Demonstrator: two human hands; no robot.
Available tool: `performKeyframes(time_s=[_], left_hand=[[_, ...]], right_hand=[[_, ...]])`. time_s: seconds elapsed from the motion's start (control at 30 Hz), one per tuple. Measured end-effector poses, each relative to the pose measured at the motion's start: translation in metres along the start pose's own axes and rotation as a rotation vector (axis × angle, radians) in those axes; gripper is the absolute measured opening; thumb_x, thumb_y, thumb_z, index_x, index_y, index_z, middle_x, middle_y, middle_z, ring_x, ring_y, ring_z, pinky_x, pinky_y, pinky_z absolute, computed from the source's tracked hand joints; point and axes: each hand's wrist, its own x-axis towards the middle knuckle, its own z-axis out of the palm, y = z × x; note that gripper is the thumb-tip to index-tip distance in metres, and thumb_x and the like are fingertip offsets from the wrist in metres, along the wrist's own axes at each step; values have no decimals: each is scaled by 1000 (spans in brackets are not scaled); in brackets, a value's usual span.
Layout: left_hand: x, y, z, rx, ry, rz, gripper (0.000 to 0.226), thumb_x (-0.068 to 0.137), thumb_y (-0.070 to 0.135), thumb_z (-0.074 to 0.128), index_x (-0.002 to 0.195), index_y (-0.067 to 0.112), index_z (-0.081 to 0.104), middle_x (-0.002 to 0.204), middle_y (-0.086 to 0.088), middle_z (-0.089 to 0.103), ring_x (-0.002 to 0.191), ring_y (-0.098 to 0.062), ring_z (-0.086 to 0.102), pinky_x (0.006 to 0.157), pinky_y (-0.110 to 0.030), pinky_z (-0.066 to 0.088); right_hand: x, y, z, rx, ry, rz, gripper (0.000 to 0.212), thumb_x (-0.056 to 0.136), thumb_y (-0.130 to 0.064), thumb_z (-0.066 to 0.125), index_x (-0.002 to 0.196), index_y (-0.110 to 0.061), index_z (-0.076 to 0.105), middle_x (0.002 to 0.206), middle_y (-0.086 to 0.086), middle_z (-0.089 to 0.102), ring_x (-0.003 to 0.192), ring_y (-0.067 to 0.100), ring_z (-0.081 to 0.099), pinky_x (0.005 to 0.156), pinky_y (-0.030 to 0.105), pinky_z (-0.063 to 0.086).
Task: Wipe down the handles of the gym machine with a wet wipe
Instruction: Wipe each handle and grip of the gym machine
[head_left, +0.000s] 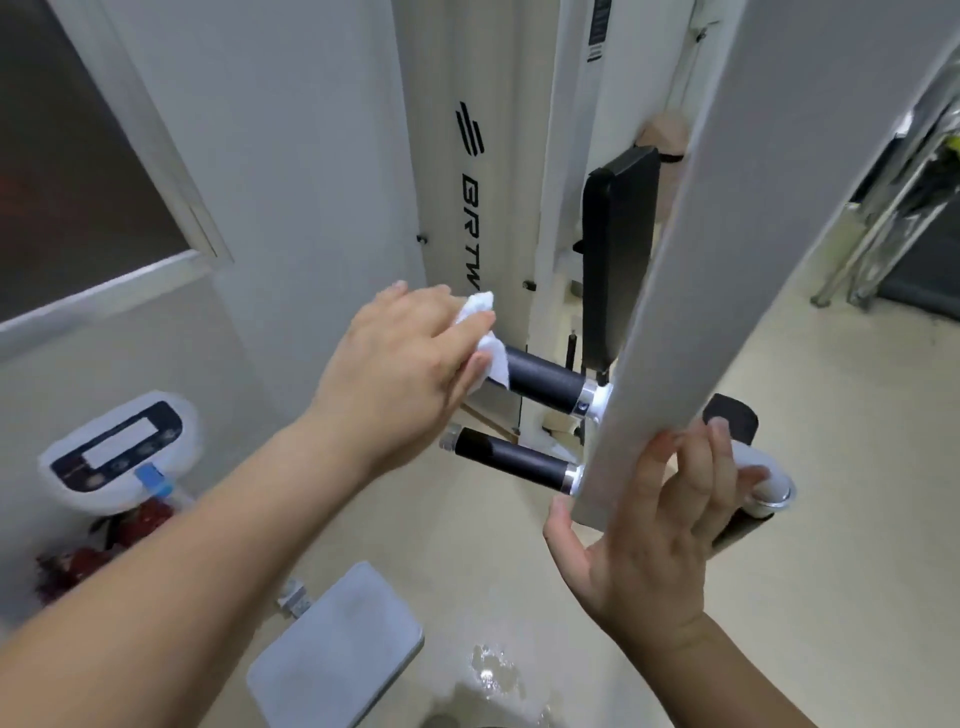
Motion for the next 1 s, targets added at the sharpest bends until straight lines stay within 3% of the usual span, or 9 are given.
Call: performKeyframes(time_s=[0.1, 0.23, 0.33, 0.57, 0.63, 0.7, 0.73, 0.8, 1.0], left_hand=[[-4, 50, 10, -53, 40, -96, 43, 106, 32, 37, 133, 14, 65, 131, -6, 68, 130, -34, 58, 113, -58, 35], [-25, 84, 22, -66, 216, -244, 38, 106, 21, 43, 134, 5, 64, 142, -12, 62, 137, -36, 54, 112, -59, 39], [-46, 103, 26, -160, 365, -448, 41, 108, 23, 41, 138, 4, 61, 148, -12, 55, 143, -32, 47, 114, -57, 40], [-43, 104, 4, -502, 460, -948, 49, 107, 33, 37, 152, 14, 46, 155, -7, 49, 145, -17, 43, 119, -28, 34], [-27, 103, 3, -624, 483, -1089, 51, 109, 32, 35, 158, 20, 33, 158, -4, 46, 146, -17, 42, 119, -29, 33], [-11, 111, 5, -711, 517, -1137, 54, 110, 26, 35, 162, 20, 20, 167, -2, 29, 154, -14, 25, 123, -24, 25], [-5, 118, 5, -742, 517, -1154, 55, 110, 24, 34, 162, 20, 16, 171, -2, 16, 156, -11, 15, 119, -10, 18], [0, 136, 7, -801, 492, -1170, 54, 111, 23, 34, 162, 24, 17, 172, -2, -5, 154, -5, 8, 98, 11, 11], [-9, 171, 10, -943, 419, -1092, 50, 111, 27, 33, 160, 32, 24, 170, 3, -17, 153, 5, -6, 108, 0, 9]], right_hand=[[0, 7, -10, 18, -27, -62, 87, 81, -44, 63, 147, 2, 27, 144, 31, 35, 139, 49, 34, 108, 77, 29], [-3, 17, -21, 10, -49, -135, 89, 80, -43, 64, 150, -3, 26, 147, 30, 34, 138, 46, 38, 123, 61, 12], [-6, 19, -29, 48, -56, -165, 93, 78, -43, 68, 152, -6, 25, 150, 29, 34, 139, 43, 34, 122, 56, 17], [-14, 14, -42, 77, -92, -168, 94, 76, -47, 67, 151, -5, 28, 150, 29, 35, 135, 45, 41, 122, 53, 18], [-15, 12, -45, 88, -105, -156, 94, 77, -48, 65, 152, -6, 27, 149, 29, 36, 133, 46, 42, 117, 58, 26], [-13, 11, -48, 100, -127, -149, 94, 78, -49, 64, 152, -6, 25, 148, 30, 35, 131, 47, 42, 110, 61, 35], [-11, 11, -49, 103, -140, -145, 94, 78, -49, 64, 153, -7, 24, 147, 30, 35, 130, 48, 43, 107, 62, 37], [-7, 12, -51, 111, -163, -137, 96, 78, -50, 65, 154, -10, 21, 148, 30, 35, 129, 49, 44, 104, 61, 37], [-5, 17, -52, 112, -163, -173, 107, 75, -55, 74, 155, -9, 19, 147, 31, 34, 131, 45, 39, 108, 55, 27]])
